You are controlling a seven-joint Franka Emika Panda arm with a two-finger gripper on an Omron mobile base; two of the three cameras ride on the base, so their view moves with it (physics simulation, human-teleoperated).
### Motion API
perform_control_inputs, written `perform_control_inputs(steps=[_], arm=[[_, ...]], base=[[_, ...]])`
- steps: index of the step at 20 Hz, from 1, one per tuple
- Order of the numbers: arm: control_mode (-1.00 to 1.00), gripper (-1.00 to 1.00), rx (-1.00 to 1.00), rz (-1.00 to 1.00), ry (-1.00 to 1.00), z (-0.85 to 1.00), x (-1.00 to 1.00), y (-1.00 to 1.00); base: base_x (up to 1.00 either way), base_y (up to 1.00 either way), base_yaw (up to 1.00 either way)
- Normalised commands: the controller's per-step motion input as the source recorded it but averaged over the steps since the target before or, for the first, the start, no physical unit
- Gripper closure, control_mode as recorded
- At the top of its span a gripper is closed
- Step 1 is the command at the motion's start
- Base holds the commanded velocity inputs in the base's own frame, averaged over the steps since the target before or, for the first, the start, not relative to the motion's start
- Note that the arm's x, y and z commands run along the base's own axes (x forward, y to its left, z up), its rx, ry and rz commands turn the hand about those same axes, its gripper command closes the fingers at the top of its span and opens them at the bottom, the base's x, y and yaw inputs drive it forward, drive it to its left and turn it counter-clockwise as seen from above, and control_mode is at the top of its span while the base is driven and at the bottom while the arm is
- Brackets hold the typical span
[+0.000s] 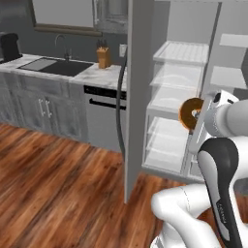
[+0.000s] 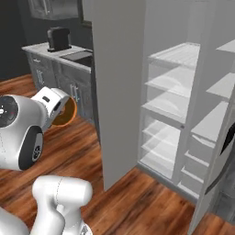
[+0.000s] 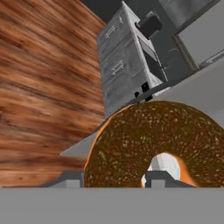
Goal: Take the donuts from the fridge and place them on the empty tray on the dining counter.
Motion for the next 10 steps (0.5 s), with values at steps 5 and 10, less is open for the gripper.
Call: perform_control_inputs(steps=[5, 10], arm=[[1.0, 1.0, 0.0, 0.0, 0.0, 0.0, 0.0, 0.0], [1.0, 1.0, 0.0, 0.0, 0.0, 0.0, 0.0, 0.0]], base=[[-1.0, 0.15, 0.0], [-1.0, 0.11, 0.0]])
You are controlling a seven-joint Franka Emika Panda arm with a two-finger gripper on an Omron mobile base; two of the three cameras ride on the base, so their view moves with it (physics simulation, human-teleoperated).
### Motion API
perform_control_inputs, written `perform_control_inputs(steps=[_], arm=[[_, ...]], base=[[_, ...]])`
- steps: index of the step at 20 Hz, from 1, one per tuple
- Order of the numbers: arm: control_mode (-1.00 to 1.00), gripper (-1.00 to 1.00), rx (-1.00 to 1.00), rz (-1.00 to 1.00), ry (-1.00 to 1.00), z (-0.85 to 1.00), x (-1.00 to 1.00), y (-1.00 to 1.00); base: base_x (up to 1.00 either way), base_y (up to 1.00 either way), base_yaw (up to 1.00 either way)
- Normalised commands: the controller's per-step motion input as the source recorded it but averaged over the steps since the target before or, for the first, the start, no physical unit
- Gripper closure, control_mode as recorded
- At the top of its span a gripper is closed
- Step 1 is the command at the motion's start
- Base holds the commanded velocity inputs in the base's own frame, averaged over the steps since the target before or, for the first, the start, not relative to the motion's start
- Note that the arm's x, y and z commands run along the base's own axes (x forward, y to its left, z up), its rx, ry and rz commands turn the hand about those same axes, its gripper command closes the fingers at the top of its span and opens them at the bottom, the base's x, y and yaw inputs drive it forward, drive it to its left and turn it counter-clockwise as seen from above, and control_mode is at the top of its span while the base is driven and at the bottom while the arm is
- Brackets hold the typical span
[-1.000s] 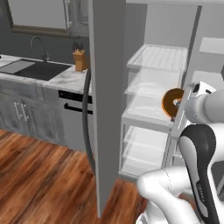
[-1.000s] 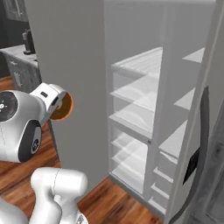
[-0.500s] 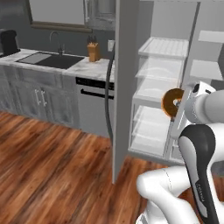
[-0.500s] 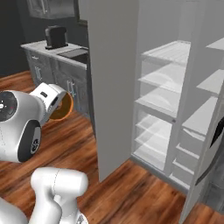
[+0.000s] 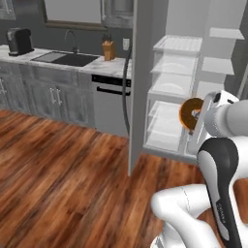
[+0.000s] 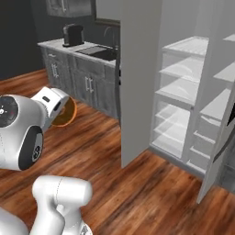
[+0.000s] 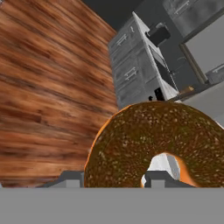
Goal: Take the donuts from the fridge and place them on the empty tray on the dining counter.
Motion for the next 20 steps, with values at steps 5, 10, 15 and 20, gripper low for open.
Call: perform_control_inputs(steps=[5, 10, 15, 20], arm=[[1.0, 1.0, 0.0, 0.0, 0.0, 0.0, 0.0, 0.0], [1.0, 1.0, 0.0, 0.0, 0.0, 0.0, 0.0, 0.0], [1.0, 1.0, 0.0, 0.0, 0.0, 0.0, 0.0, 0.0], [1.0, 1.0, 0.0, 0.0, 0.0, 0.0, 0.0, 0.0]], base=[[-0.92, 0.73, 0.0], [-0.6, 1.0, 0.0], [-0.8, 1.0, 0.0], [-0.78, 1.0, 0.0]])
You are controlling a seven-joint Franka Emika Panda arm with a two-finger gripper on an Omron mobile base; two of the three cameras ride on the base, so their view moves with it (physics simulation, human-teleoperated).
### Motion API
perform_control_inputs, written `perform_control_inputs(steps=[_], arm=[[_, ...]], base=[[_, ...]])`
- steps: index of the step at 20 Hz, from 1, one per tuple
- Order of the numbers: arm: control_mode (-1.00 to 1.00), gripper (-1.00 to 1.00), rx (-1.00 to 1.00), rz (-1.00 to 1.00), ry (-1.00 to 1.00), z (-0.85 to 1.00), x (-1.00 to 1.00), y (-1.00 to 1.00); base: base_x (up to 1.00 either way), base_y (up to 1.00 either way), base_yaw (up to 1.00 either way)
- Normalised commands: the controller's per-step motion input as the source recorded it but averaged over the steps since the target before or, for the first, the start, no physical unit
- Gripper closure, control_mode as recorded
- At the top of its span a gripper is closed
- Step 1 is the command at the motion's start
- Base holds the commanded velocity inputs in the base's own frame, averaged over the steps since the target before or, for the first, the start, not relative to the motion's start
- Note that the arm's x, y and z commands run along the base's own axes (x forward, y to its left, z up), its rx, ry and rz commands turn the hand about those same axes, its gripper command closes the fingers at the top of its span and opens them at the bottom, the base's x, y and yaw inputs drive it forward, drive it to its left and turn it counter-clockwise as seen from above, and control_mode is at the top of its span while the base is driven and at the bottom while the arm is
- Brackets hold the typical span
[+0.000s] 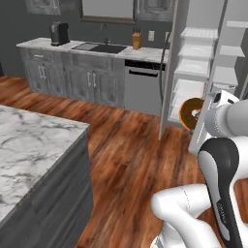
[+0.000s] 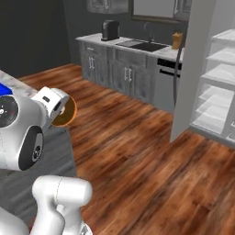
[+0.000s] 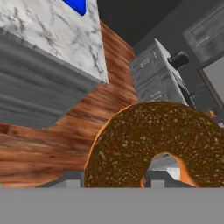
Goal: Take the donuts from the fridge and place them on the empty tray on the dining counter.
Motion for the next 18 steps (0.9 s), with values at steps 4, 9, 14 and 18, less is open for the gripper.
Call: perform_control_inputs(steps=[4, 9, 14, 18], arm=[[1.0, 1.0, 0.0, 0.0, 0.0, 0.0, 0.0, 0.0], [1.0, 1.0, 0.0, 0.0, 0.0, 0.0, 0.0, 0.0], [1.0, 1.0, 0.0, 0.0, 0.0, 0.0, 0.0, 0.0], [1.0, 1.0, 0.0, 0.0, 0.0, 0.0, 0.0, 0.0]], base=[[-0.78, 1.0, 0.0], [-0.89, 1.0, 0.0], [-0.85, 1.0, 0.0], [-0.87, 1.0, 0.0]])
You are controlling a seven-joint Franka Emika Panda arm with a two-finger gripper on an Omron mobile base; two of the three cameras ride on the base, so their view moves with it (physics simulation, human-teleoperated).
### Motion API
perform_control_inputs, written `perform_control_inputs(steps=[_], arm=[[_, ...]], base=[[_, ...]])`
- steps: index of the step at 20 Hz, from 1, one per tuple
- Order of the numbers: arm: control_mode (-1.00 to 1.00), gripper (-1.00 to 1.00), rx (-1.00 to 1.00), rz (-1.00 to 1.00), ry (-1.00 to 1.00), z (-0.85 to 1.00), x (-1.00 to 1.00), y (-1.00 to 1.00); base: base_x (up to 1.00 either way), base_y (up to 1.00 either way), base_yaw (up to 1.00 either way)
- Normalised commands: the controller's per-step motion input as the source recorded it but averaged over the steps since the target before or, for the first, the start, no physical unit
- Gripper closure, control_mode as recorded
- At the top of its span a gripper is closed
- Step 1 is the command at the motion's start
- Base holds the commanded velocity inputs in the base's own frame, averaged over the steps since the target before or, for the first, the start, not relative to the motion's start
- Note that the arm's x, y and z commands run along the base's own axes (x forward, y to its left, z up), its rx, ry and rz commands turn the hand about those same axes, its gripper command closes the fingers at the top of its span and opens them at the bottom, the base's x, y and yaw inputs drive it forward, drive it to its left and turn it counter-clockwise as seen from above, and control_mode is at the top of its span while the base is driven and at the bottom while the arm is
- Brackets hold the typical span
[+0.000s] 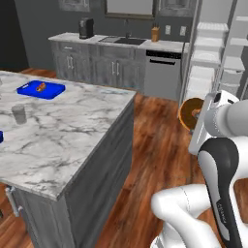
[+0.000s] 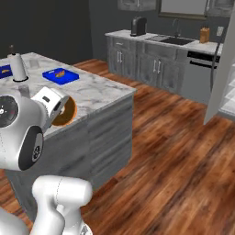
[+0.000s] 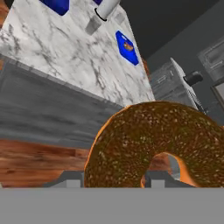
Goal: Take the donuts from the fridge and place them on the empty tray on the dining counter.
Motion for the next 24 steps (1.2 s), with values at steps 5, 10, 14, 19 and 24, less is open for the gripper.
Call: perform_control_inputs(steps=[5, 10, 14, 19, 24], arm=[[1.0, 1.0, 0.0, 0.0, 0.0, 0.0, 0.0, 0.0], [1.0, 1.0, 0.0, 0.0, 0.0, 0.0, 0.0, 0.0], [1.0, 1.0, 0.0, 0.0, 0.0, 0.0, 0.0, 0.0], [1.0, 1.0, 0.0, 0.0, 0.0, 0.0, 0.0, 0.0], [1.0, 1.0, 0.0, 0.0, 0.0, 0.0, 0.0, 0.0]], base=[[-0.71, 1.0, 0.0], [-0.19, 1.0, 0.0], [0.04, 1.0, 0.0], [0.4, 1.0, 0.0], [0.57, 1.0, -0.02]])
